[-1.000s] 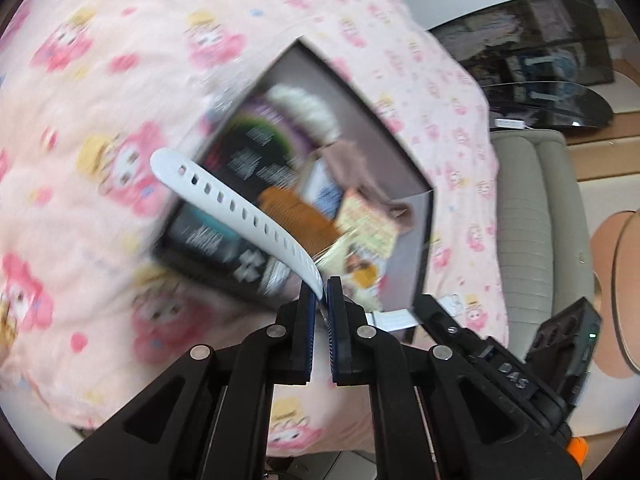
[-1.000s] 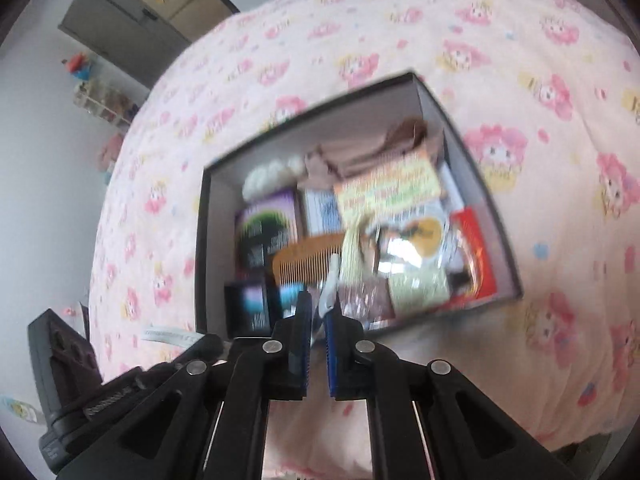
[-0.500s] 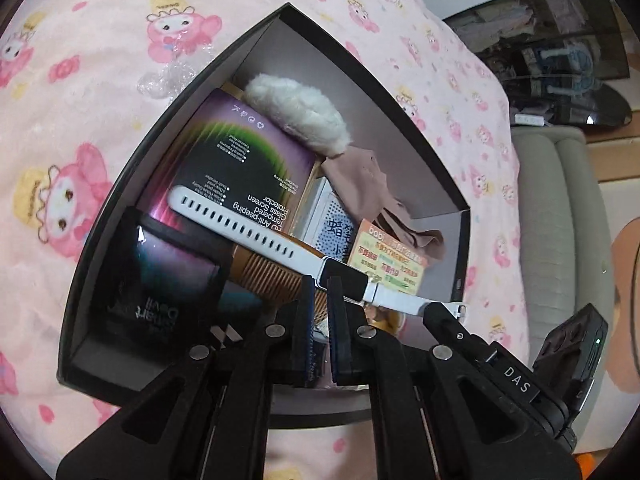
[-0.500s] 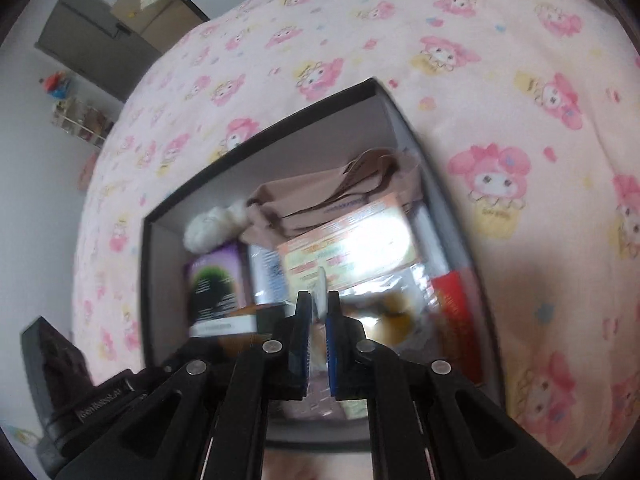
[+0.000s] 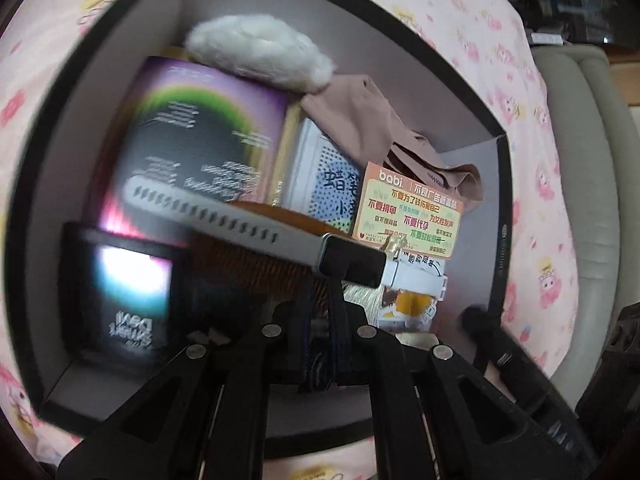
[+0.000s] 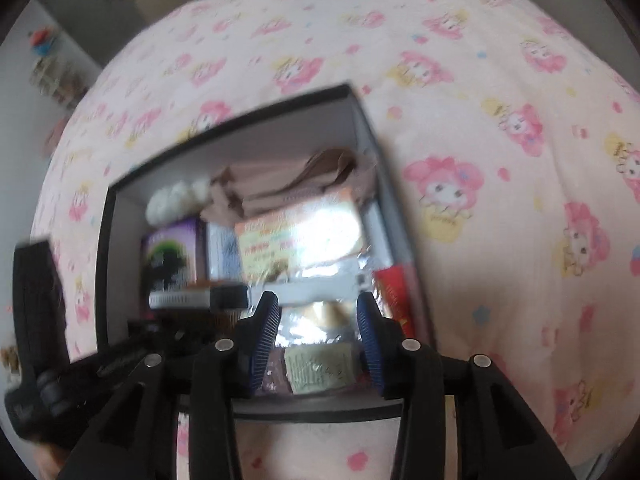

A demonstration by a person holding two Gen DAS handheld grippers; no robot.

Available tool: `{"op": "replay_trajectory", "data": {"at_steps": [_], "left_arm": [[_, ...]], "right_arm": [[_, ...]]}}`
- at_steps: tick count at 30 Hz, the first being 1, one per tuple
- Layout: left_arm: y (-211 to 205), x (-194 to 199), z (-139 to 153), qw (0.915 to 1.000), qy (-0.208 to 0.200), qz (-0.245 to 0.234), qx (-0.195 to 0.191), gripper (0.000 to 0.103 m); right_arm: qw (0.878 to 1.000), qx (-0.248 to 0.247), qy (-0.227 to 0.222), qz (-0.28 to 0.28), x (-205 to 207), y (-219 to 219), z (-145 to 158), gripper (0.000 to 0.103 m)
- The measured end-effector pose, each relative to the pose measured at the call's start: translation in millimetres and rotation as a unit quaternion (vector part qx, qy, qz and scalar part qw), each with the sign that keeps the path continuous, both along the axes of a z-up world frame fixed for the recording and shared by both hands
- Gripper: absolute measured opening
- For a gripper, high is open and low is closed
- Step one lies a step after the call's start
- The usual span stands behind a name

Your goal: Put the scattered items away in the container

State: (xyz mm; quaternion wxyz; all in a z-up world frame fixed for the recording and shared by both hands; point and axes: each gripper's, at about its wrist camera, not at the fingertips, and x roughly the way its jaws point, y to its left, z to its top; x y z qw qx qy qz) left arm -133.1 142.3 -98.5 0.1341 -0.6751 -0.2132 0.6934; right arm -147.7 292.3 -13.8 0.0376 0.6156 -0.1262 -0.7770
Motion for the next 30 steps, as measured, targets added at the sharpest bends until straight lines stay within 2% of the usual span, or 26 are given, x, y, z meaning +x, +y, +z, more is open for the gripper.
{"op": "replay_trajectory", "data": {"at_steps": [3,7,11,15,18,22,26,28,29,30], "left_arm": [[1,-8,-1,0.9999,0.006,0.008,0.006,0.008],[-3,-17,4,0.9997,0.02,0.015,0.008,0.008],[-6,-11,10,0.9995,0.029,0.009,0.003,0.008],[-9,0,8,0.9998,0.019,0.0,-0.01,0.013],[-11,-3,5,0.9998,0.019,0.006,-0.006,0.013],[-12,-11,11,0.9993,0.037,0.008,-0.001,0.018],[-12,-14,34,0.9978,0.062,-0.009,-0.021,0.031],[-11,-15,53,0.9957,0.077,-0.017,-0.049,0.045],[-11,-16,63,0.994,0.086,-0.019,-0.065,0.058],[-12,-16,76,0.9916,0.099,-0.022,-0.08,0.066]], "right_arm": [[0.999,-0.002,-0.041,0.025,-10,-6,-22,0.037],[0.999,0.014,-0.044,0.019,-31,-5,-38,0.037],[0.999,0.016,-0.031,-0.001,-46,0,-34,0.037],[0.999,0.017,-0.032,0.018,-57,-5,-37,0.037],[0.998,0.027,-0.044,0.037,-65,-10,-44,0.037],[0.999,0.016,-0.015,0.042,-68,-5,-27,0.038],[0.999,0.028,-0.003,0.03,-65,7,-6,0.046],[0.999,0.046,0.001,0.025,-65,14,9,0.056],[0.998,0.054,0.001,0.022,-64,14,17,0.057],[0.998,0.061,0.002,0.018,-63,14,26,0.061]]}}
